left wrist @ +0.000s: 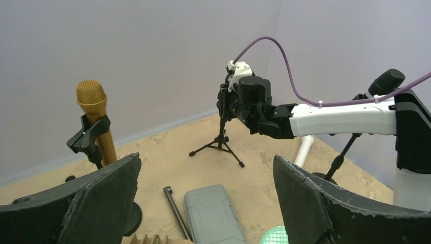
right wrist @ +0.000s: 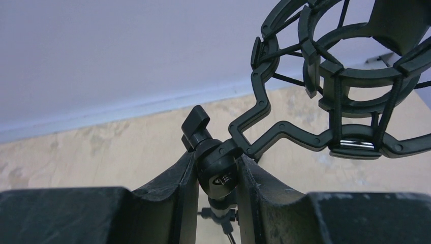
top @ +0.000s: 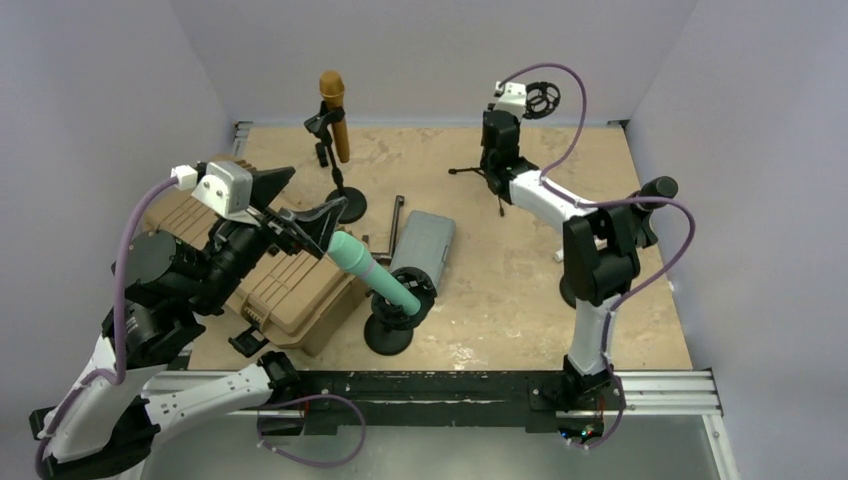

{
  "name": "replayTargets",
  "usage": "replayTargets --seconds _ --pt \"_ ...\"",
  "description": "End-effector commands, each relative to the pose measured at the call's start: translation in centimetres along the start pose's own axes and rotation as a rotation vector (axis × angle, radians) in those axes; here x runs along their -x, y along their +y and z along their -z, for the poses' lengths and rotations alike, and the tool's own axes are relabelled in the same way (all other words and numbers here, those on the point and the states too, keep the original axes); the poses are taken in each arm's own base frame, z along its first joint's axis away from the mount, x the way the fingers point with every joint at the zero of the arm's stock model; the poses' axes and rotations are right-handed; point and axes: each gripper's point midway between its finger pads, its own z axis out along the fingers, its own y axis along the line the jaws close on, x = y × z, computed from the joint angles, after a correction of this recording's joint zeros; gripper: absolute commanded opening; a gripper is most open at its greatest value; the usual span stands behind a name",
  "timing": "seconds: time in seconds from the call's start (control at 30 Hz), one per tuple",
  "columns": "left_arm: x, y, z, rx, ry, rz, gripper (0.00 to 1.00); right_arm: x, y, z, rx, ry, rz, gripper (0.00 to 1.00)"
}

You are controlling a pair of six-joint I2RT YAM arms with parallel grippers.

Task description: Remove the microphone from the stand

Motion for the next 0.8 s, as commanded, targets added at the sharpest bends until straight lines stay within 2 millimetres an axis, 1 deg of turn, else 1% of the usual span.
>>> replayTargets --seconds 0.0,0.03,0.1,0.17,0.23,0.33,0.4,0.43,0.5,0.57,0.6,0.63,0.7,0.73,0.77 --pt "0.1 0.1 -0.8 -0.004 -0.023 0.041 0.99 6.5 0.3 -3.4 0.005 -0.143 -0.048 0.00" --pt "-0.2 0.2 -1.0 -0.008 -0.020 0.074 0.98 6.7 0.7 -4.1 0.007 -0.144 -0.042 0.00" --pt "-0.6 0.7 -1.3 0.004 -0.014 0.109 0.98 6.3 1.5 -5.0 0.022 -0.131 -0.021 0.00" --pt "-0.5 1.1 -1.2 0.021 -0.014 0.110 0.98 5.8 2.1 -5.5 0.043 -0.116 -0.001 0.00" --pt "-0.3 1.3 -1.1 0.028 -0.016 0.098 0.98 5.0 2.4 -5.8 0.051 -0.092 0.011 0.00" --pt "-0.4 1.5 -1.0 0.038 -0.011 0.095 0.98 3.7 2.5 -5.3 0.068 -0.049 0.001 0.00" --pt "-0.4 1.3 -1.0 0.031 -0.009 0.101 0.98 2.7 2.3 -4.9 0.075 -0.006 0.010 0.10" --pt "-0.3 1.2 -1.0 0.026 -0.007 0.106 0.98 2.7 2.1 -4.5 0.071 0.006 0.014 0.16" --pt "0.1 0.9 -0.9 0.011 -0.009 0.121 0.98 2.3 2.0 -3.9 0.091 0.050 0.029 0.43" --pt "0.3 0.6 -0.7 -0.002 -0.002 0.135 0.98 2.1 2.1 -3.2 0.106 0.103 0.027 0.63" --pt "0.4 0.4 -0.6 -0.010 0.001 0.143 0.99 1.7 2.0 -2.7 0.113 0.137 0.028 0.70" --pt "0.5 0.2 -0.4 -0.017 0.007 0.152 0.99 1.2 1.9 -2.2 0.121 0.167 0.030 0.74" --pt "0.4 -0.1 0.0 -0.029 0.025 0.171 1.00 0.7 1.8 -0.9 0.149 0.200 0.016 0.86" --pt "0.4 -0.2 0.3 -0.033 0.034 0.182 1.00 0.4 1.8 -0.1 0.167 0.213 0.003 0.91" --pt "0.2 -0.3 0.6 -0.037 0.048 0.194 1.00 0.4 1.9 0.6 0.192 0.224 -0.009 0.93"
